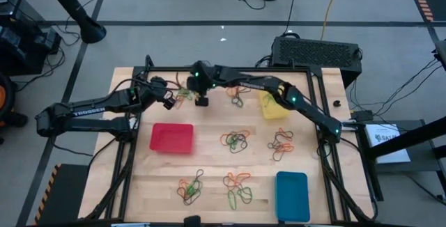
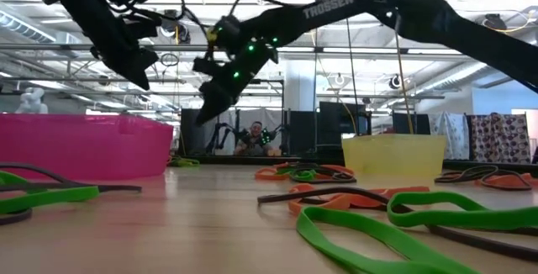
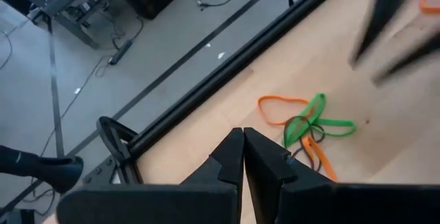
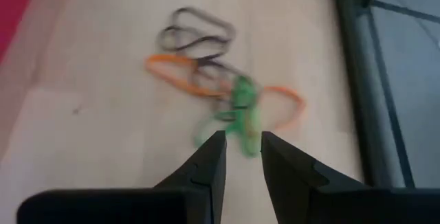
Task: Sort rubber bands into baskets
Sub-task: Put the green rubber band into the yellow bin
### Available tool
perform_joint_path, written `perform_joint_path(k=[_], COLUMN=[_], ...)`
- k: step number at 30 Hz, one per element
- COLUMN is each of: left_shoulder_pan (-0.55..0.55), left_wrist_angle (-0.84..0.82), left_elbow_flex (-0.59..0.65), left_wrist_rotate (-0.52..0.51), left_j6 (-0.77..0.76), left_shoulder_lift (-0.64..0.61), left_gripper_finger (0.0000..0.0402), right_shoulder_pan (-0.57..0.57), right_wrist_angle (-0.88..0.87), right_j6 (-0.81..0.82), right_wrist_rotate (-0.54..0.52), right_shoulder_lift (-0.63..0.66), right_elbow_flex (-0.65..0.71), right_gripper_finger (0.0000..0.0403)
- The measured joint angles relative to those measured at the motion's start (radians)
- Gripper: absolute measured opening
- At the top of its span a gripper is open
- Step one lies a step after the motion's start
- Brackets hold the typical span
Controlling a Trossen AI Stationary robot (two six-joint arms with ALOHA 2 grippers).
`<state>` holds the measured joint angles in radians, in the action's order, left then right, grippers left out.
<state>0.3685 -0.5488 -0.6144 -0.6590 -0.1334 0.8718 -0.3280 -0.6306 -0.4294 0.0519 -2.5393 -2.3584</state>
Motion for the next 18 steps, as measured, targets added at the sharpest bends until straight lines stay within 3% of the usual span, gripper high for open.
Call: perform_joint_path(k=[3, 7, 12, 14, 18], left_shoulder_pan=[0.008, 0.032, 0.134, 0.186, 0.286], left_wrist_angle=[0.061, 0.187, 0.309, 0.309, 0.327], left_elbow_flex=[0.026, 0.104, 0.110, 0.093, 0.026], left_wrist_rotate=[0.010, 0.143, 0.339, 0.374, 0.502], left_j6=[0.006, 0.110, 0.175, 0.189, 0.248], left_shoulder_lift=[0.004, 0.026, 0.113, 0.167, 0.289], left_gripper_finger=[0.0017, 0.0017, 0.0017, 0.0017, 0.0017], right_shoulder_pan=[0.027, 0.051, 0.049, 0.046, 0.047], right_wrist_angle=[-0.106, -0.371, -0.614, -0.699, -0.771], right_j6=[-0.006, 0.037, 0.124, 0.146, 0.203], right_wrist_rotate=[-0.073, -0.154, -0.148, -0.128, -0.101], right_shoulder_lift=[0.005, 0.096, 0.197, 0.227, 0.310], right_elbow_flex=[0.003, 0.003, 0.001, 0.003, 0.031], right_gripper_finger=[0.0086, 0.0086, 0.0086, 0.0086, 0.0086])
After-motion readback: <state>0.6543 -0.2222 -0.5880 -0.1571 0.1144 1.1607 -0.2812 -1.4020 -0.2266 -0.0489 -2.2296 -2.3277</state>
